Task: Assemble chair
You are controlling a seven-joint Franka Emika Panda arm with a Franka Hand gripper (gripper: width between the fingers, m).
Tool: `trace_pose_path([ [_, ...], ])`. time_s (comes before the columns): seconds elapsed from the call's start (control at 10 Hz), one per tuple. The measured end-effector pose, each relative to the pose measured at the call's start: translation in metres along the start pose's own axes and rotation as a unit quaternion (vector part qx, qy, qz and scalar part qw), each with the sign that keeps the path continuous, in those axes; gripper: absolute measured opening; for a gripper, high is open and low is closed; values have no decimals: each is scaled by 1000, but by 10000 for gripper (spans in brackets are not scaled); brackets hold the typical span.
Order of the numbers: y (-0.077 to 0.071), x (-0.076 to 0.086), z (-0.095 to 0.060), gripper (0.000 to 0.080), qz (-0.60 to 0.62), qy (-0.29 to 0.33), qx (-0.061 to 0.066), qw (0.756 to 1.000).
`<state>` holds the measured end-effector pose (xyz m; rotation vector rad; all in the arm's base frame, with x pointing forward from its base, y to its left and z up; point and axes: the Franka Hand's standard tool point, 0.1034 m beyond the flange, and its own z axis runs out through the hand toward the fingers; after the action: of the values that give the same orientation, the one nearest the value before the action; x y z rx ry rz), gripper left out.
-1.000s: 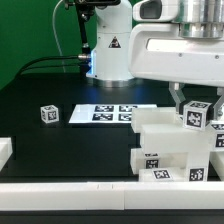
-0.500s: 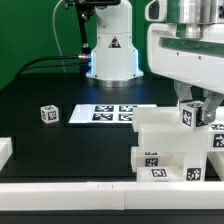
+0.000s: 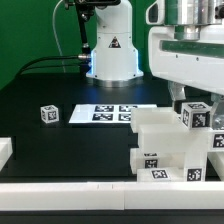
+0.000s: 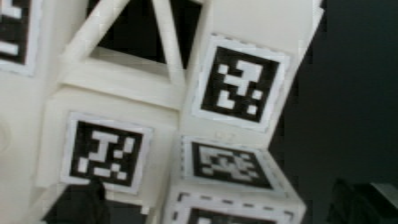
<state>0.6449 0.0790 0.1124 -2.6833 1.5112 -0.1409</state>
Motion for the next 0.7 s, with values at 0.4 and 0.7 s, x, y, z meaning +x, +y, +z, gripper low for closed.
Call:
trace_pose_path([
  [0.4,-2,-7,2,649,-221,0,-2,975],
  [0.7,-2,-2,0,649,-392,10,-9,920],
])
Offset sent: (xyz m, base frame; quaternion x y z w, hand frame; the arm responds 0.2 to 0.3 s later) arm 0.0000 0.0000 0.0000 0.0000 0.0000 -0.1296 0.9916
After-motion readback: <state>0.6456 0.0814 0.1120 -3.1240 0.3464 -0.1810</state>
